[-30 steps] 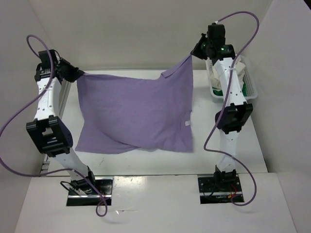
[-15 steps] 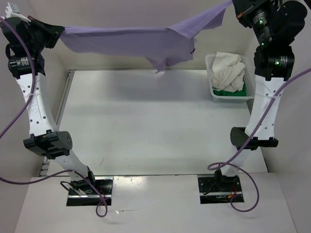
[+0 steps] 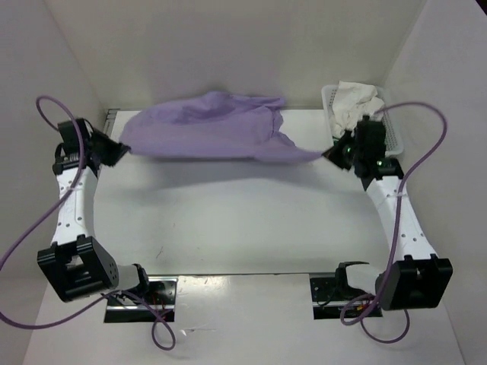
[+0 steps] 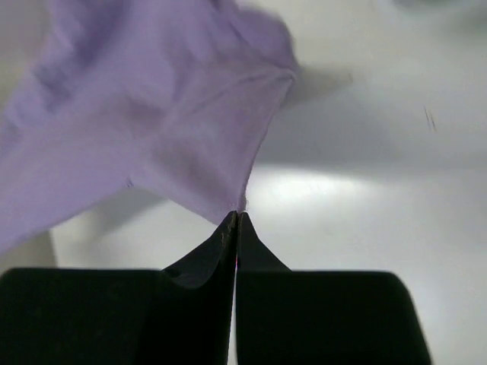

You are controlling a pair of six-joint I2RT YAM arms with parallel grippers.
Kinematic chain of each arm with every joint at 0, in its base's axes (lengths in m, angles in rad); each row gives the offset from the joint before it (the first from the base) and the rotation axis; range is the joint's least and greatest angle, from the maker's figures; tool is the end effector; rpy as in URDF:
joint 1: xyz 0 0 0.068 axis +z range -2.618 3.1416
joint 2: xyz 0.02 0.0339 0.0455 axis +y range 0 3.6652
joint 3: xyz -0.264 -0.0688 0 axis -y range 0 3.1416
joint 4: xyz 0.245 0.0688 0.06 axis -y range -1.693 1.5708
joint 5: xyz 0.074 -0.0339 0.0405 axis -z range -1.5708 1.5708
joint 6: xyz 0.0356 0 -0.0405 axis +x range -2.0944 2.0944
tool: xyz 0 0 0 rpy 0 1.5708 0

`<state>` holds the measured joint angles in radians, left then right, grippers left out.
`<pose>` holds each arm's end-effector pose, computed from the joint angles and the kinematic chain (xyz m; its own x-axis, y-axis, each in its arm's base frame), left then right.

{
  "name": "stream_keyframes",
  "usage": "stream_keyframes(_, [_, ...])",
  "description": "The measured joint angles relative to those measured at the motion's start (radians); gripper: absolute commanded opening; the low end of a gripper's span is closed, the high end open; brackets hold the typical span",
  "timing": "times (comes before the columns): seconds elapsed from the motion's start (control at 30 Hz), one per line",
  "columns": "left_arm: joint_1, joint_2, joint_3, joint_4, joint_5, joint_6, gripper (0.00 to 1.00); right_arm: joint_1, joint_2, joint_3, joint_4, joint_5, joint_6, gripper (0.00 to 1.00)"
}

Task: Fold and stack the t-shirts
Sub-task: Flatten out the tshirt, then grap the side of the flattened tshirt closest away from the robot with both arms

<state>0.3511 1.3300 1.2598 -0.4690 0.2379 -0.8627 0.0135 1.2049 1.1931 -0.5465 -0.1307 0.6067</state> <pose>0.2835 0.0949 0.3568 -0.2039 -0.8609 -0.4662 -0.4601 0.5046 -0.7305 0.2638 0.0082 0.3592 -0.5058 0.5585 -0.6574 0.2002 0.8173 0.5403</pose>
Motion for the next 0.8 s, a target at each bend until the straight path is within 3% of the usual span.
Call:
stream_keyframes(0.17, [0.015,-0.101,-0.253,-0.073,-0.06,0.023,0.0,0.026,-0.156,-0.306,-0.106,-0.019,0.032,0.0])
stream_keyframes(0.5, [0.04,-0.188,-0.355,-0.196,-0.084,0.081,0.0,0.028,-0.267,-0.337,-0.21,-0.143,0.062,0.0])
stream_keyframes(0.63, [0.06,-0.161,-0.366,-0.183,-0.076,0.08,0.0,0.028,-0.217,-0.332,-0.185,-0.146,0.074,0.0])
stream_keyframes(0.8, [0.1,-0.048,-0.366,-0.108,-0.057,0.068,0.0,0.028,0.047,-0.203,-0.1,-0.13,0.08,0.0])
